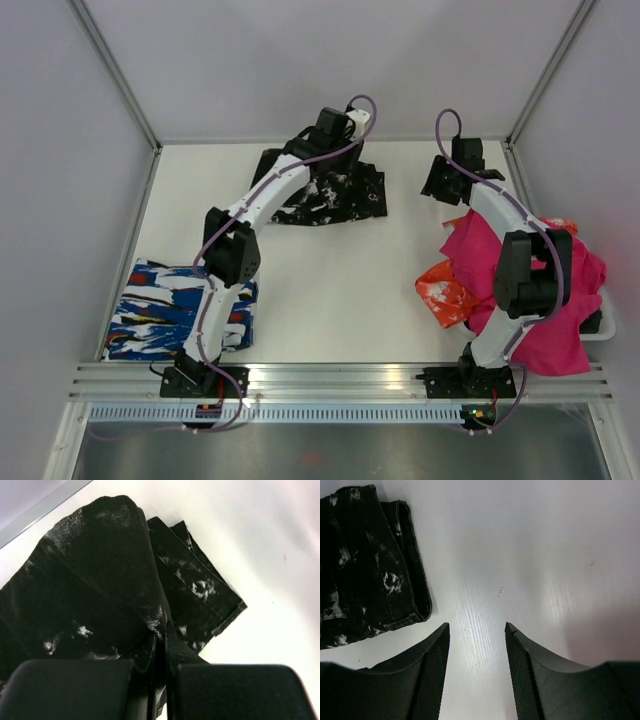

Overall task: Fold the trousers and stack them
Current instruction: Fold the trousers

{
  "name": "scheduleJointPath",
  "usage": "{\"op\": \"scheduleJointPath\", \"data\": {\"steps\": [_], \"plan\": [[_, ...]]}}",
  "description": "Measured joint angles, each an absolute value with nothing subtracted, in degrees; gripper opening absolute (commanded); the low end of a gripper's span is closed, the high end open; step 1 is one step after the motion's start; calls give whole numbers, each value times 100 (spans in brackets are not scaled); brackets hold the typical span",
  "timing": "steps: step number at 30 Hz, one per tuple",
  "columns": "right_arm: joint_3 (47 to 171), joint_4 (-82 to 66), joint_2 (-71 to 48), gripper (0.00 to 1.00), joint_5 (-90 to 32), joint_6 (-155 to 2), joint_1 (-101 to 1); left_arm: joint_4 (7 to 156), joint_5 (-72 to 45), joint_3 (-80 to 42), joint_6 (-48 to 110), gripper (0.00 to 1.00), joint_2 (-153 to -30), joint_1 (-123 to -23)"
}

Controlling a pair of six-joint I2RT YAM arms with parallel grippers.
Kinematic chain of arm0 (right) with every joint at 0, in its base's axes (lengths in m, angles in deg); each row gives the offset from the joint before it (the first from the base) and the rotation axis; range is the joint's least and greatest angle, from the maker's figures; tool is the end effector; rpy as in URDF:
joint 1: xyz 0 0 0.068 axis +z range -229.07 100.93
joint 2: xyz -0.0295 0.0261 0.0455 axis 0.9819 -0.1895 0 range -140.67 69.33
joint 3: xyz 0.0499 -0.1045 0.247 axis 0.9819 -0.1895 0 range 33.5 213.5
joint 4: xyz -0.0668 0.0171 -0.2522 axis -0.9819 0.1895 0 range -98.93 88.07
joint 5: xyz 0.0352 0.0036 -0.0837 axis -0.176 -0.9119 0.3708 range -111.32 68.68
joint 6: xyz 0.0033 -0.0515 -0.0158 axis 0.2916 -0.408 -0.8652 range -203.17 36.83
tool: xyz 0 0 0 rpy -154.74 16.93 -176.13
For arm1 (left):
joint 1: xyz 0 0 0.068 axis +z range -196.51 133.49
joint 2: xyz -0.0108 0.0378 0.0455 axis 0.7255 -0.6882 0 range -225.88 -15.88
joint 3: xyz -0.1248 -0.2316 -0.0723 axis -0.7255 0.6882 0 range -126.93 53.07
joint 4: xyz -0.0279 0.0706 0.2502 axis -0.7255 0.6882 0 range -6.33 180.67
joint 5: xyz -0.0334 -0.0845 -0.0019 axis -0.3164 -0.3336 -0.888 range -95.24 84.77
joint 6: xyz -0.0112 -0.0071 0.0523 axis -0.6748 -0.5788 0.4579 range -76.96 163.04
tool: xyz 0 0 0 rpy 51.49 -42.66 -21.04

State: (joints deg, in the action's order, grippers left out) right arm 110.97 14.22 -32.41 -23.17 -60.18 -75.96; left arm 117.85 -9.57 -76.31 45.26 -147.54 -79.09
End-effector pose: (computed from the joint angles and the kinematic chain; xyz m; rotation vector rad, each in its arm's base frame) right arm 0.3953 0.0227 0.2453 0.4015 2.3793 0.2503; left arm 0.4456 -0.2881 0.2958 0.7077 2.1157 -0.3762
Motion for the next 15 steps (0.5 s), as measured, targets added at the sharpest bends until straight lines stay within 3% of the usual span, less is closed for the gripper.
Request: {"op": "scheduleJointPath", "data": {"steps": [6, 15], "plan": [[11032, 1383, -2985, 55, -2488, -6165, -7887, 11981, 35, -8210, 3675, 2, -15425, -8298], [10686, 1313, -2788, 56, -2785, -6213, -7871, 12182, 721, -8204, 2445, 2, -15488, -8018]]}}
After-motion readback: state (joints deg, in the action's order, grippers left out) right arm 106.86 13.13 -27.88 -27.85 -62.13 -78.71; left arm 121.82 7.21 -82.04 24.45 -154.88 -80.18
